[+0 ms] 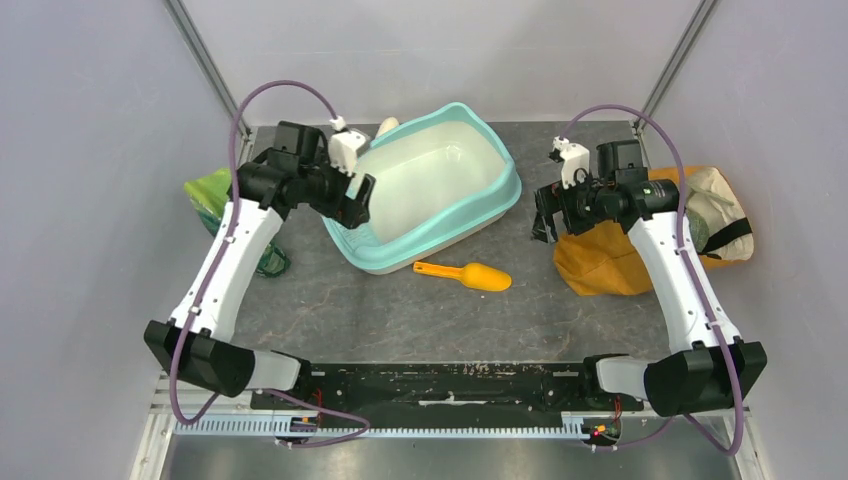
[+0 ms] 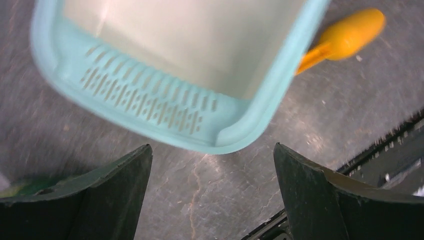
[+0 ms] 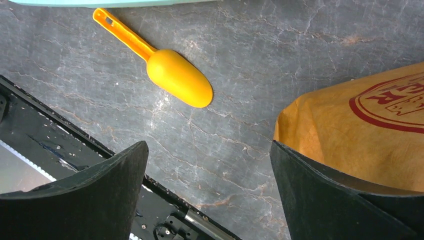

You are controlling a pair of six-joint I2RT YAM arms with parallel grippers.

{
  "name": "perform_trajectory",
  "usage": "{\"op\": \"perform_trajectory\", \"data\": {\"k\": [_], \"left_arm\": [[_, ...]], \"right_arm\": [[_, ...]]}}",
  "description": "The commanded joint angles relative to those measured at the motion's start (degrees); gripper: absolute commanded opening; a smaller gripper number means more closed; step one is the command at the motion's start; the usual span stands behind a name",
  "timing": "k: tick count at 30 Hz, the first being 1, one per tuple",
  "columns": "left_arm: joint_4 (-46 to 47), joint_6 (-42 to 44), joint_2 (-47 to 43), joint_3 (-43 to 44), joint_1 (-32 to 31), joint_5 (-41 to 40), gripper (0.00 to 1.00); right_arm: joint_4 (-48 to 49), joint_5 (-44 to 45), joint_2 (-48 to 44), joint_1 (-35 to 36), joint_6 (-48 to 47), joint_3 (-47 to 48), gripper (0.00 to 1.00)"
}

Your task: Fill the litter box with clean litter

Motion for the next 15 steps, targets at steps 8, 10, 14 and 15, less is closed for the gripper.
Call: {"op": "perform_trajectory", "data": {"k": [8,10,14,15], "left_arm": [[4.17,25.30,2.63,-1.44,-24.84,16.83,0.97],[7.05,29.82,4.08,-3.83,-30.71,15.85,0.97],[10.22,36.75,10.19,-6.42,-37.87,12.37,0.97],[10.91,37.48,11.78,-6.79,-38.79,11.78,0.97]], "right_arm": [[1.90,0.55,1.55,-1.41,7.54,9.36,0.99],[1.13,0.02,2.50,-2.35,7.59,11.06,0.99],[1.12,-0.14,4.09,-4.02,8.32,12.83,0.99],[1.13,-0.53,4.40,-4.41,8.48,13.06,0.99]]}}
